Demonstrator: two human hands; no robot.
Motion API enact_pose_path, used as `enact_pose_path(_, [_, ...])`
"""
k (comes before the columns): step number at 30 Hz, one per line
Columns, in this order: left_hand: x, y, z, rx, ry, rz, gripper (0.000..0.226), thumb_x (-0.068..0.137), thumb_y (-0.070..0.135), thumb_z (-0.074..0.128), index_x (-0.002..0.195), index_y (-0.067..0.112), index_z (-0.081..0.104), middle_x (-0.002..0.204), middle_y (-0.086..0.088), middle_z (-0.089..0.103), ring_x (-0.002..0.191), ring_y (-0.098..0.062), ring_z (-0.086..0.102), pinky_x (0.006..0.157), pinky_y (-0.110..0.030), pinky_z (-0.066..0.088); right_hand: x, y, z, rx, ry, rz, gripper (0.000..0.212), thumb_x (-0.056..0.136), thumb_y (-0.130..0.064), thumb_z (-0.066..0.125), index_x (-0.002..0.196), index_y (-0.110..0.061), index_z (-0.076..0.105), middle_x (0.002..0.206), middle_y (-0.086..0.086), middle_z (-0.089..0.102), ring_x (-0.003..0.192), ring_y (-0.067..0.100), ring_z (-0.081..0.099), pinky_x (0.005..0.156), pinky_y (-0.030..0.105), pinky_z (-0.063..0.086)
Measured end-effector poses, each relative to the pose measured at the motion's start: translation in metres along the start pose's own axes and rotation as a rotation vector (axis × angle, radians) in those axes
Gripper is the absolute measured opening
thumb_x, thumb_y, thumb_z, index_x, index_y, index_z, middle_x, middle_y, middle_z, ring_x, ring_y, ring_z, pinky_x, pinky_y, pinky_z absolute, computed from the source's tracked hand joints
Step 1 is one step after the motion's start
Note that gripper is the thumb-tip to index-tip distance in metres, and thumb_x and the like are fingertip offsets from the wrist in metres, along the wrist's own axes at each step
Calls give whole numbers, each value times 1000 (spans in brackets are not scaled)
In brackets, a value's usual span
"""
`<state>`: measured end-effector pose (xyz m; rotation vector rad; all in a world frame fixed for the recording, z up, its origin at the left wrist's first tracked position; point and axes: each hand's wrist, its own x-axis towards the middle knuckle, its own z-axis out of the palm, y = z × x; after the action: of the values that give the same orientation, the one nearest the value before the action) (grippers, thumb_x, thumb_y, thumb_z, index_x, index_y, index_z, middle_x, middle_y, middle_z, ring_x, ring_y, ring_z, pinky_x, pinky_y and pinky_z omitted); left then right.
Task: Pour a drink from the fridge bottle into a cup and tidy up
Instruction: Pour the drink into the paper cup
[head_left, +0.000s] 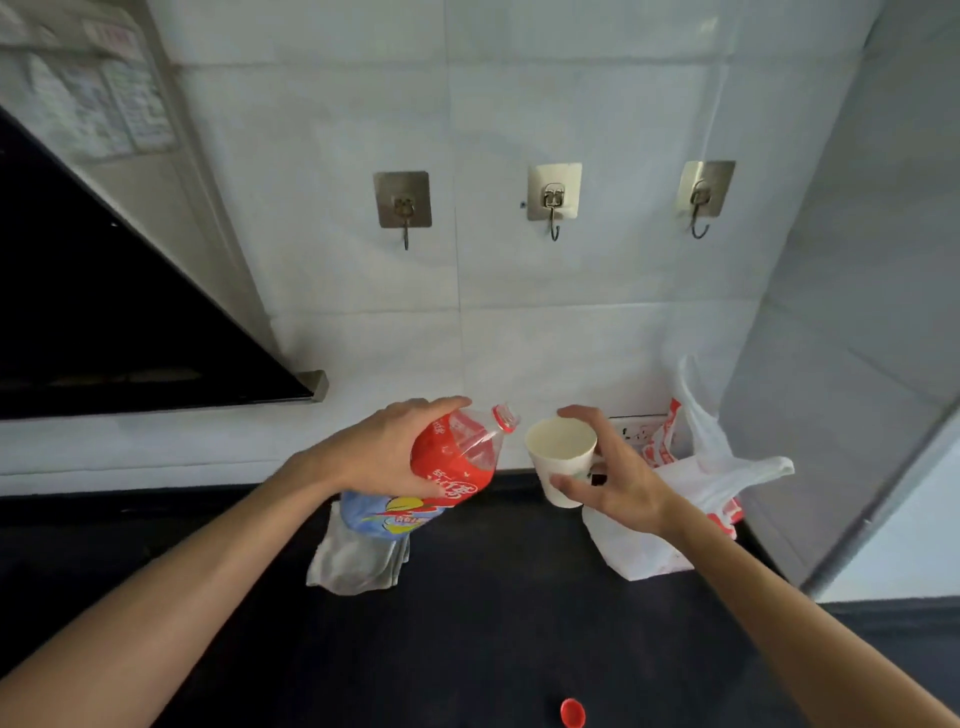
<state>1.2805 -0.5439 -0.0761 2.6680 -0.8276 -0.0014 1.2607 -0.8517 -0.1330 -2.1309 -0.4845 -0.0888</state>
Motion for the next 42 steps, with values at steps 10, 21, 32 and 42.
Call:
enact_pose_path(10, [36, 15, -54, 352, -100, 112, 97, 71, 57, 79, 149, 37, 27, 127, 5, 52, 115, -13, 52, 95, -30, 50, 8, -9, -9, 41, 28, -39, 70, 81, -27, 78, 135, -43, 36, 118, -17, 55, 109, 12, 58, 92, 34, 54])
enact_pose_path(21, [43, 36, -80, 517, -237, 111, 96, 73, 50, 80, 150, 39, 24, 129, 4, 47, 117, -16, 51, 94, -33, 52, 12, -9, 1, 35, 25, -63, 69, 80, -30, 78, 135, -38, 37, 119, -12, 57, 108, 14, 58, 92, 34, 54])
enact_pose_path(32, [34, 43, -91, 617, -311, 71, 93, 76, 42, 79, 151, 37, 24, 124, 1, 49, 113, -18, 53, 91, -31, 50, 18, -15, 10, 25, -18, -68, 70, 81, -29, 78, 135, -37, 35, 117, -20, 54, 107, 9, 55, 89, 25, 54])
enact_pose_path(42, [30, 42, -95, 664, -370, 53, 94, 78, 40, 79, 152, 36, 22, 129, -1, 48, 115, -18, 52, 83, -23, 40, 25, -11, 24, 16, -63, -76, 71, 80, -28, 78, 136, -37, 35, 122, -12, 55, 109, 13, 56, 89, 24, 54])
